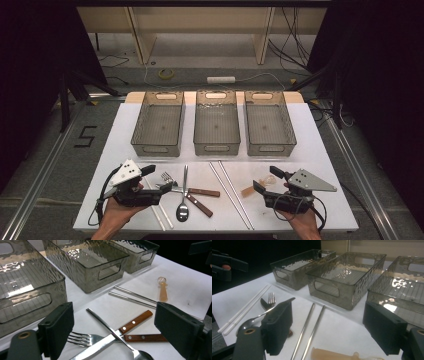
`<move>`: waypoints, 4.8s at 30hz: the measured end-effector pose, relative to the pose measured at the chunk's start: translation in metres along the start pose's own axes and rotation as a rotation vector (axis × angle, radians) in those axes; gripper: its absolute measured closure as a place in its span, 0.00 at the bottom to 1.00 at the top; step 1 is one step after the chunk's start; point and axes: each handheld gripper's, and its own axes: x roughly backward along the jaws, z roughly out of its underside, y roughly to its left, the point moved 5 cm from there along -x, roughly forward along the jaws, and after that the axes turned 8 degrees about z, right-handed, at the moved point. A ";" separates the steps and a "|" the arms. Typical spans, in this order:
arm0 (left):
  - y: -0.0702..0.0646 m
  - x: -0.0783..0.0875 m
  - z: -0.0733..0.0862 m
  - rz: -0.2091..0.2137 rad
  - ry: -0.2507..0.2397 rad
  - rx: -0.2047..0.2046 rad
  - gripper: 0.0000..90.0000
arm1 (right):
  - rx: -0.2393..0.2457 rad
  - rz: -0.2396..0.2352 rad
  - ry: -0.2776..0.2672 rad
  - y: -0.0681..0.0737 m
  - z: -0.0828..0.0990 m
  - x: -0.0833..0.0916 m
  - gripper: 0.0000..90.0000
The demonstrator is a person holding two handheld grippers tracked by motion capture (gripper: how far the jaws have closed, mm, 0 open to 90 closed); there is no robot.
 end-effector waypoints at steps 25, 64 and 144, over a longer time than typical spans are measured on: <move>0.002 -0.011 -0.005 0.050 0.243 -0.121 0.18 | -0.014 -0.005 0.009 -0.003 0.001 -0.001 0.28; 0.021 -0.009 0.034 0.189 0.874 -0.462 0.40 | 0.001 -0.048 0.048 0.002 0.004 -0.005 0.29; 0.040 -0.028 0.051 0.344 1.057 -0.716 0.60 | 0.010 -0.077 0.066 0.005 0.006 -0.007 0.30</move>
